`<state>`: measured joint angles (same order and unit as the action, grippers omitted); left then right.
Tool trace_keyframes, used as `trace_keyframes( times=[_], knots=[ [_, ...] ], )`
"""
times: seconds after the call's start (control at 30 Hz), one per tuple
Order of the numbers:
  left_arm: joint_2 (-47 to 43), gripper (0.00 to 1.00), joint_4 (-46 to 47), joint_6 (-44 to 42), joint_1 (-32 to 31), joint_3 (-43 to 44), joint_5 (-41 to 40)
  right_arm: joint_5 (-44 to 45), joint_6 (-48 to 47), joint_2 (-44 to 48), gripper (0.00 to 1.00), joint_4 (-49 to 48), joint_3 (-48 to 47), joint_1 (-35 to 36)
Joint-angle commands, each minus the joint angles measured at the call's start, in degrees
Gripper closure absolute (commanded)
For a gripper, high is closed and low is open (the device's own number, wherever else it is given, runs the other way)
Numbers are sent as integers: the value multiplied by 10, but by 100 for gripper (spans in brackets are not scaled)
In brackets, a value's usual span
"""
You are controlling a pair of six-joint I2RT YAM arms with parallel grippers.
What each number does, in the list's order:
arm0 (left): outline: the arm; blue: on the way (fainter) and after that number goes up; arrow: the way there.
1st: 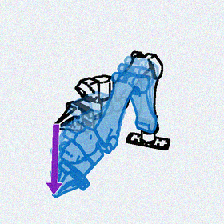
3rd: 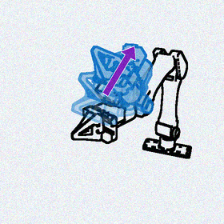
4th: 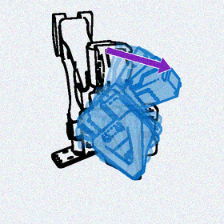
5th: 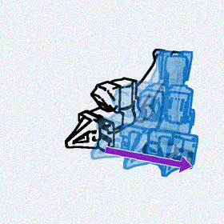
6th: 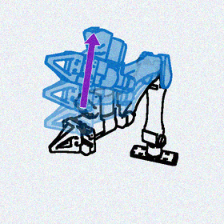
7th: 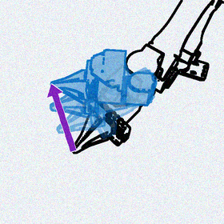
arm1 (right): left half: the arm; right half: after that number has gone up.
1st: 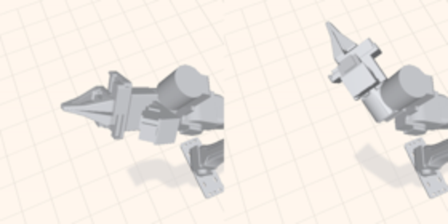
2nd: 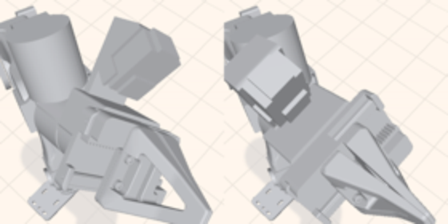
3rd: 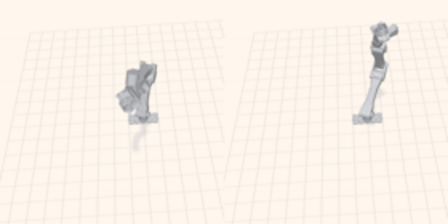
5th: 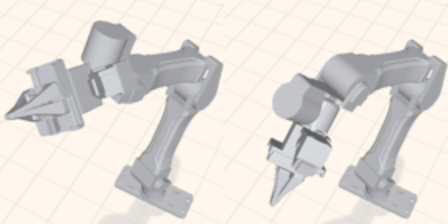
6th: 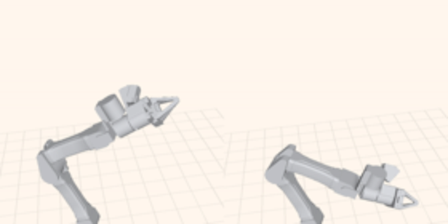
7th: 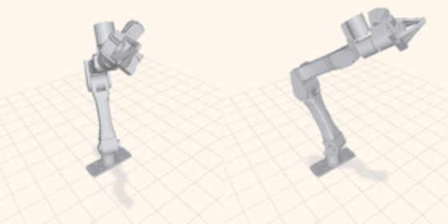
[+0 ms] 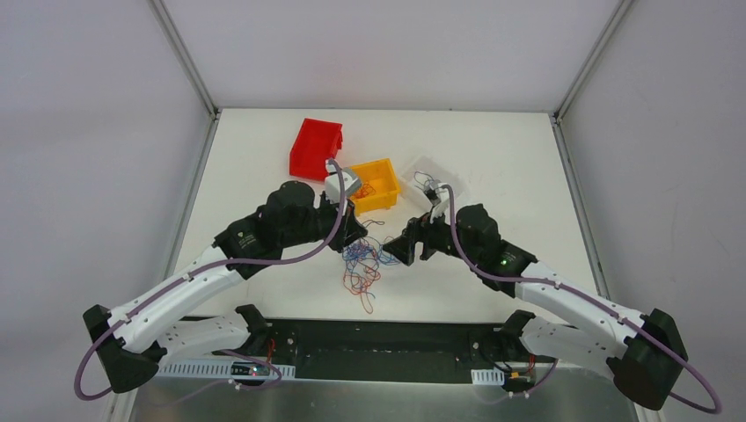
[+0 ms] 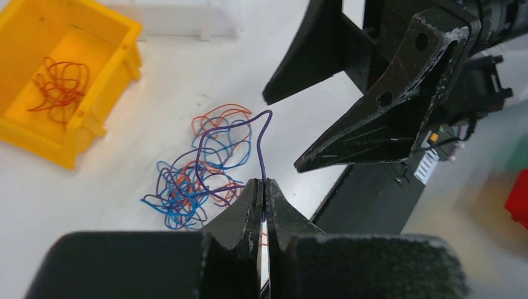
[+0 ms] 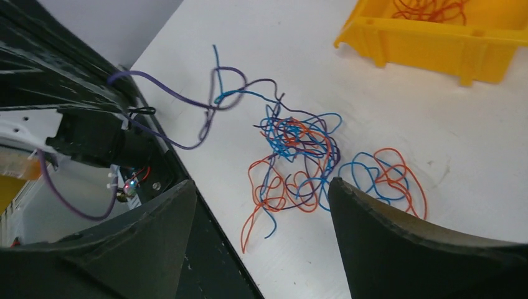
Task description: Untangle the cables
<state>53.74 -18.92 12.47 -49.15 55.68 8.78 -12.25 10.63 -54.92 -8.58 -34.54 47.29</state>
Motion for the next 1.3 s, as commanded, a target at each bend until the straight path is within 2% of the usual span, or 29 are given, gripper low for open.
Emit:
trace_keyframes(
  times=[0.0,0.13,0.3,0.57,0.63,0.7,0.73,0.8,0.83,0.87,0.97,1.0,1.17,1.27],
  knots=[
    [16,97,44,-17,-1,30,119,-101,-37,12,17,-64,-28,0],
    [24,97,54,-16,-1,42,159,-122,-66,6,12,-82,-36,-1],
    [21,98,70,-11,-1,56,165,-168,-83,-18,2,-85,-64,5],
    [42,100,91,-1,-1,84,163,-178,-72,-50,4,-138,-87,15],
    [47,100,93,-1,-1,89,140,-174,-71,-57,13,-139,-95,17],
    [50,100,94,2,-1,89,109,-166,-68,-60,33,-143,-99,18],
    [49,100,95,4,-1,89,94,-158,-65,-59,45,-146,-98,18],
    [47,98,95,11,-1,86,62,-135,-52,-56,82,-155,-94,18],
    [45,94,94,16,-1,82,38,-126,-48,-52,96,-158,-91,18],
    [42,83,91,24,-1,77,10,-116,-44,-49,100,-159,-89,18],
    [21,28,82,56,10,55,-68,-82,-36,-39,100,-155,-85,18],
    [14,18,76,71,23,48,-69,-71,-35,-36,100,-148,-86,17],
    [-7,6,56,151,153,18,42,-13,-27,-34,100,-100,-120,16],
    [-20,2,59,133,159,-12,55,10,-11,-48,100,-77,-158,16]
  ],
)
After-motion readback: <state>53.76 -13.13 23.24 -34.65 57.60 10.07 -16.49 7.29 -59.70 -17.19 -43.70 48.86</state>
